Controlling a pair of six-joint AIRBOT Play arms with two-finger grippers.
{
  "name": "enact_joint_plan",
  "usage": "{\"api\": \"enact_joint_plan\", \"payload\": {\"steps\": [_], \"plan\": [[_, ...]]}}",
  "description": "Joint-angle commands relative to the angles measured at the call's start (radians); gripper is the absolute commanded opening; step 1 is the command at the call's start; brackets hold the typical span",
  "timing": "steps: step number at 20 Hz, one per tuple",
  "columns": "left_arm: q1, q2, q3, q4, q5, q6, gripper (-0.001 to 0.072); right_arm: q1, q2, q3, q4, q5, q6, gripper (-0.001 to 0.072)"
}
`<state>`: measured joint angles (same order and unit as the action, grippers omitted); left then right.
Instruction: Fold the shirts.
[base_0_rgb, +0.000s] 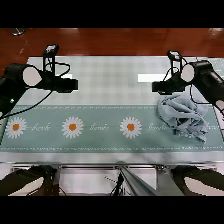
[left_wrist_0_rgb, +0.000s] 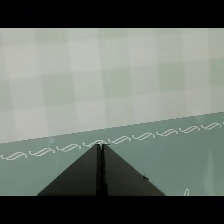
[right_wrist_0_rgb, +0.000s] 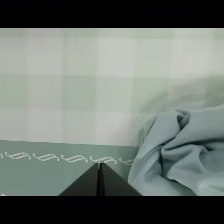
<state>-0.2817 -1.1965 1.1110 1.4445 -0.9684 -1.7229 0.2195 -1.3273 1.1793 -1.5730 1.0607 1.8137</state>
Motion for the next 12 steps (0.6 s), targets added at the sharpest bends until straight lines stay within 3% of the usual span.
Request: {"api": "enact_joint_plan", "payload": {"steps": [1,4,5,6,7,8,10,12], "plan": [[0.001,0.000,0.001,0.000,0.000,0.000,0.0023,0.000,0.000,0.000,0.000,-0.025,0.000,0.0032],[0.001,-0.002,0.001,0.000,0.013,0.000,0.0024,0.000,0.000,0.000,-0.058,-0.087,-0.001,0.0033],[0.001,-0.005,0.001,0.000,0.037,0.000,0.0025,0.000,0.000,0.000,-0.119,-0.079,-0.001,0.0064],[0.001,-0.011,0.001,0.000,0.052,0.000,0.0102,0.000,0.000,0.000,-0.199,-0.051,0.000,0.0302],[0.001,-0.020,0.001,0.000,0.053,0.003,0.0472,-0.001,0.000,0.000,-0.288,0.005,0.004,0.0642],[0.001,-0.027,0.001,0.007,0.049,0.025,0.0693,-0.009,0.000,0.000,-0.348,0.071,-0.002,0.0623],[0.001,-0.026,0.002,0.024,-0.006,0.074,0.0702,-0.059,0.018,-0.002,-0.393,0.201,-0.033,0.0623],[0.001,-0.018,0.000,0.024,-0.126,0.132,0.0702,-0.145,0.095,-0.026,-0.383,0.229,-0.022,0.0622]]}}
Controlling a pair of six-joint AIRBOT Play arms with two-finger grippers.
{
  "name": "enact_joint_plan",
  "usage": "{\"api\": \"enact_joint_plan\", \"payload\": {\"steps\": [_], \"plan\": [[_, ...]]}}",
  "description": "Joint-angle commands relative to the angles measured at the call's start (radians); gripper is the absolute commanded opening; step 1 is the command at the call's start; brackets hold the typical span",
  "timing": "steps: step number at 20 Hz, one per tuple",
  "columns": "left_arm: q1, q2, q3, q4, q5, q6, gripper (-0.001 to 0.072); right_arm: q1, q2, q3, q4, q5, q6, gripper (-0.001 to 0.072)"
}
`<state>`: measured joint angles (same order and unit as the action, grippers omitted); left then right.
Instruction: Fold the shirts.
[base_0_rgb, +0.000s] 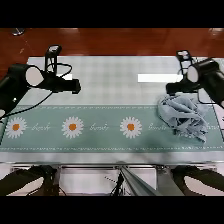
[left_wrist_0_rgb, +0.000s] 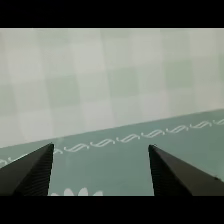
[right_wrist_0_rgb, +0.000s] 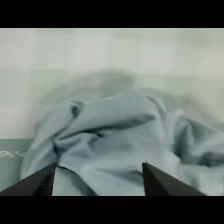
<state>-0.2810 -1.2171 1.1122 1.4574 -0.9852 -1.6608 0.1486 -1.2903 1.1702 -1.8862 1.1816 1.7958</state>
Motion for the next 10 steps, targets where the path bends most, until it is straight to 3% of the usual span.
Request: {"api": "enact_joint_plan", "payload": {"steps": [1,3,5,8,10], "plan": [[0.002,0.016,-0.009,0.011,-0.161,0.082,0.0702,-0.127,0.121,-0.055,-0.058,0.089,0.010,0.0622],[-0.002,0.080,-0.069,0.005,-0.145,0.064,0.0702,-0.241,0.249,-0.163,-0.025,0.031,0.043,0.0622],[-0.009,0.177,-0.179,-0.046,-0.023,0.021,0.0702,-0.354,0.341,-0.283,0.097,-0.058,0.045,0.0622],[-0.028,0.290,-0.325,-0.071,0.167,-0.078,0.0702,-0.457,0.339,-0.380,0.271,-0.149,0.006,0.0622],[-0.033,0.304,-0.359,-0.071,0.189,-0.084,0.0702,-0.471,0.280,-0.385,0.292,-0.153,-0.006,0.0622]]}}
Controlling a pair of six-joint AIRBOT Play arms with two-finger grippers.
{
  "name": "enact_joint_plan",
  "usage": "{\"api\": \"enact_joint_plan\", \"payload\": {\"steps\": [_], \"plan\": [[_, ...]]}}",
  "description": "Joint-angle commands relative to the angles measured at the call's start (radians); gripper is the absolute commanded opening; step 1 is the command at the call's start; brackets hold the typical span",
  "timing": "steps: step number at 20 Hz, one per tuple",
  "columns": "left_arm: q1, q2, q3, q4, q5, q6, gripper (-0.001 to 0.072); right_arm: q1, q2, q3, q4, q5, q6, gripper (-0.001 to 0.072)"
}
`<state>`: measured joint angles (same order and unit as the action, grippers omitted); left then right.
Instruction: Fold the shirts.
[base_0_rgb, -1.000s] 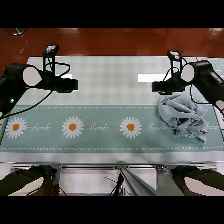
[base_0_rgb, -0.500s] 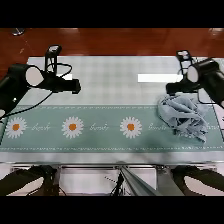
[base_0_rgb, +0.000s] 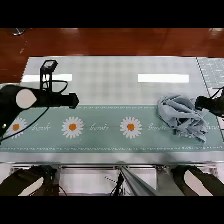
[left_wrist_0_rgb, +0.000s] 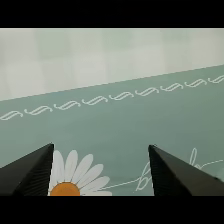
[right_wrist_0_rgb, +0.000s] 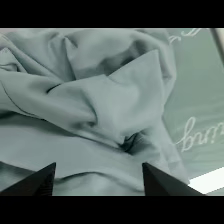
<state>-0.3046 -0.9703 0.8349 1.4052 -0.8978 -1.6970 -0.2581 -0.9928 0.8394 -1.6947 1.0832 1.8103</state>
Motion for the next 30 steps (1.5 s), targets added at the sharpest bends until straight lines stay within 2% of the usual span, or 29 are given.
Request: {"api": "enact_joint_plan", "payload": {"steps": [1,3,7,8,10,12,15,19,21,23,25,30], "plan": [[-0.010,0.052,-0.089,-0.018,0.101,-0.048,0.0702,-0.064,-0.050,-0.054,0.101,-0.045,-0.027,0.0622],[-0.010,0.051,-0.100,-0.018,0.101,-0.048,0.0702,-0.063,-0.118,-0.055,0.128,0.023,-0.047,0.0622],[-0.010,0.047,-0.103,-0.018,0.104,-0.048,0.0702,-0.062,-0.203,-0.055,0.233,0.117,-0.159,0.0613],[-0.010,0.044,-0.103,-0.019,0.104,-0.048,0.0702,-0.062,-0.212,-0.055,0.256,0.120,-0.175,0.0535],[-0.010,0.038,-0.103,-0.018,0.100,-0.047,0.0702,-0.062,-0.220,-0.054,0.315,0.118,-0.244,0.0031],[0.006,0.039,-0.081,-0.017,0.047,0.006,0.0701,-0.062,-0.210,-0.031,0.374,0.124,-0.290,0.0033],[0.108,0.060,0.043,-0.013,-0.132,0.082,0.0701,-0.062,-0.123,0.135,0.445,0.130,-0.315,0.0032],[0.192,0.219,0.130,-0.015,-0.209,0.080,0.0701,-0.062,0.024,0.502,0.572,0.115,-0.315,0.0032],[0.179,0.317,0.098,-0.071,-0.265,0.080,0.0701,-0.062,0.058,0.664,0.607,0.089,-0.371,0.0032],[0.151,0.405,0.029,-0.143,-0.282,0.080,0.0701,-0.062,0.058,0.847,0.626,0.096,-0.370,0.0032],[0.124,0.459,-0.040,-0.175,-0.271,0.078,0.0701,-0.062,0.057,0.990,0.707,0.087,-0.373,0.0032],[0.117,0.465,-0.121,-0.179,-0.247,0.058,0.0701,-0.062,0.055,1.224,0.851,0.096,-0.381,0.0032]]}}
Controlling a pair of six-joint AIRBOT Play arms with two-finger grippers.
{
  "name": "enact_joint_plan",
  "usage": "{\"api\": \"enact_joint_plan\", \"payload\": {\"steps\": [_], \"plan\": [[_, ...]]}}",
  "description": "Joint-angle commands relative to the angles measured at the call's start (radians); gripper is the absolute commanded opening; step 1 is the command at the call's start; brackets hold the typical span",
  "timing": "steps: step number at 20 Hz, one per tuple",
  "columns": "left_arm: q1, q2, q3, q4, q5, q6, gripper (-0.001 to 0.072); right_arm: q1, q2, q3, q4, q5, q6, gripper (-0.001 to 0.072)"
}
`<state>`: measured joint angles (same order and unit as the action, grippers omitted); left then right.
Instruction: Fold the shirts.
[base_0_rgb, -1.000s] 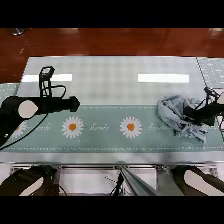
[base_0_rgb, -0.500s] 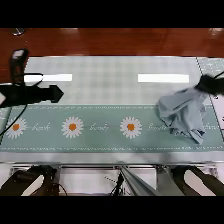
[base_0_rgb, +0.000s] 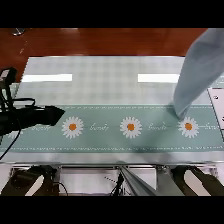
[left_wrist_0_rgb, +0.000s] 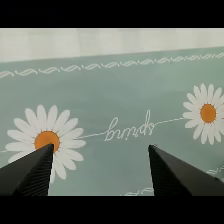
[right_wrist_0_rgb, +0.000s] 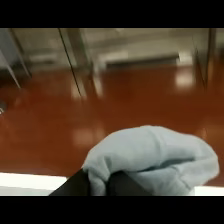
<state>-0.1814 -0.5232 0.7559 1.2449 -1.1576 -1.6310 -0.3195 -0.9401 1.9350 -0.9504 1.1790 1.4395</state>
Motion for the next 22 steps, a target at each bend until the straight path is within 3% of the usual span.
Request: {"api": "enact_joint_plan", "payload": {"steps": [1,4,7,10,12,15,17,20,22], "plan": [[-0.006,0.012,-0.043,-0.018,0.026,-0.008,0.0701,-0.001,0.004,0.134,0.179,-0.001,-0.030,0.0032],[-0.006,0.005,-0.043,-0.018,0.087,-0.008,0.0701,-0.001,0.006,0.134,0.325,0.053,-0.069,0.0032],[-0.004,0.005,-0.043,0.045,0.167,-0.009,0.0701,-0.001,0.006,0.119,0.278,0.154,-0.121,0.0032],[0.032,0.005,-0.043,0.117,0.220,-0.033,0.0701,0.008,0.009,-0.018,0.430,0.211,-0.131,0.0032],[0.060,0.005,-0.043,0.116,0.215,-0.067,0.0701,0.135,0.031,-0.176,0.397,0.224,-0.154,0.0032],[0.062,0.005,-0.043,0.105,0.210,-0.069,0.0700,0.491,0.057,-0.469,0.190,0.092,-0.122,0.0032],[0.061,0.005,-0.043,0.094,0.195,-0.069,0.0701,0.733,0.035,-0.658,0.082,-0.093,-0.063,0.0032],[0.061,0.005,-0.046,0.093,0.150,-0.069,0.0700,0.977,-0.092,-0.842,0.043,-0.330,0.026,0.0032],[0.061,0.005,-0.047,0.094,0.126,-0.068,0.0701,1.051,-0.232,-0.855,0.059,-0.391,0.059,0.0032]]}}
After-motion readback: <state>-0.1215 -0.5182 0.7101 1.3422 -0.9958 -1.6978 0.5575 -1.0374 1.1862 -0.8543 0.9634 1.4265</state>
